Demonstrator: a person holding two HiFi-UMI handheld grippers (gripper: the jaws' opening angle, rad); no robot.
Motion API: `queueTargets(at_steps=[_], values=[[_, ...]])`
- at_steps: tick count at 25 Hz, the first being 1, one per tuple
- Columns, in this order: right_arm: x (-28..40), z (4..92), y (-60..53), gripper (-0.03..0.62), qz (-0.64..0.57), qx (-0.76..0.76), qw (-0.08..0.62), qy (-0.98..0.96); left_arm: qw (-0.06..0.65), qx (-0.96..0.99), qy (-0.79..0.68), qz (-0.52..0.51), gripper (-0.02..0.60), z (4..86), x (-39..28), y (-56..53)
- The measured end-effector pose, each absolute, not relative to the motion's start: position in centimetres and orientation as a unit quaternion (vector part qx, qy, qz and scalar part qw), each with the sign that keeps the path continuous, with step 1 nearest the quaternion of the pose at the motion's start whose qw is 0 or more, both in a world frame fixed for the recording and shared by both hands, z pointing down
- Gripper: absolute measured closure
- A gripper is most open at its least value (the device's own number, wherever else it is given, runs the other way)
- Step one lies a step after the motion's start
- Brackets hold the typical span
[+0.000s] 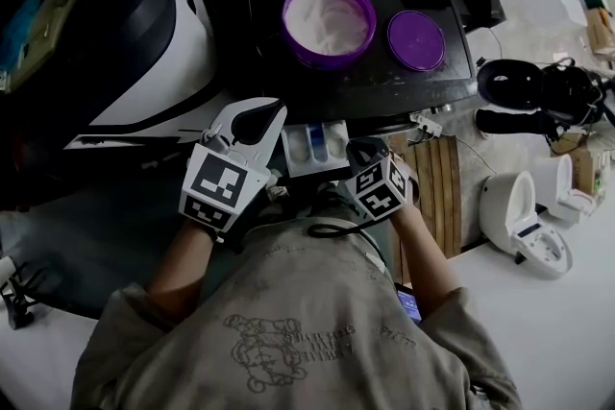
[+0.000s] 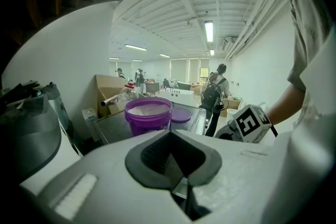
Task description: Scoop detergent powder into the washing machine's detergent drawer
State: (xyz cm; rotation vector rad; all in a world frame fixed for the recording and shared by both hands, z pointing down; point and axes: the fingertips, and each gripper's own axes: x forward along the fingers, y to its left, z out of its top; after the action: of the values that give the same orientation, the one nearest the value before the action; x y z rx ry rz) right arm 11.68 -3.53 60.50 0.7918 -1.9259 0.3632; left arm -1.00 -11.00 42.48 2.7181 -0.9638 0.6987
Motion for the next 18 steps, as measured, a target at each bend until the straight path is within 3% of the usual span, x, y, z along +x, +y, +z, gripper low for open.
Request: queueTargets(at_steps=[18], values=[[11.2, 60.3, -2.9, 0.563, 0.048, 0.335, 0.550, -0.764, 0.086, 0.913, -0.327, 0.228, 0.581, 42.1, -3.3, -9.1]])
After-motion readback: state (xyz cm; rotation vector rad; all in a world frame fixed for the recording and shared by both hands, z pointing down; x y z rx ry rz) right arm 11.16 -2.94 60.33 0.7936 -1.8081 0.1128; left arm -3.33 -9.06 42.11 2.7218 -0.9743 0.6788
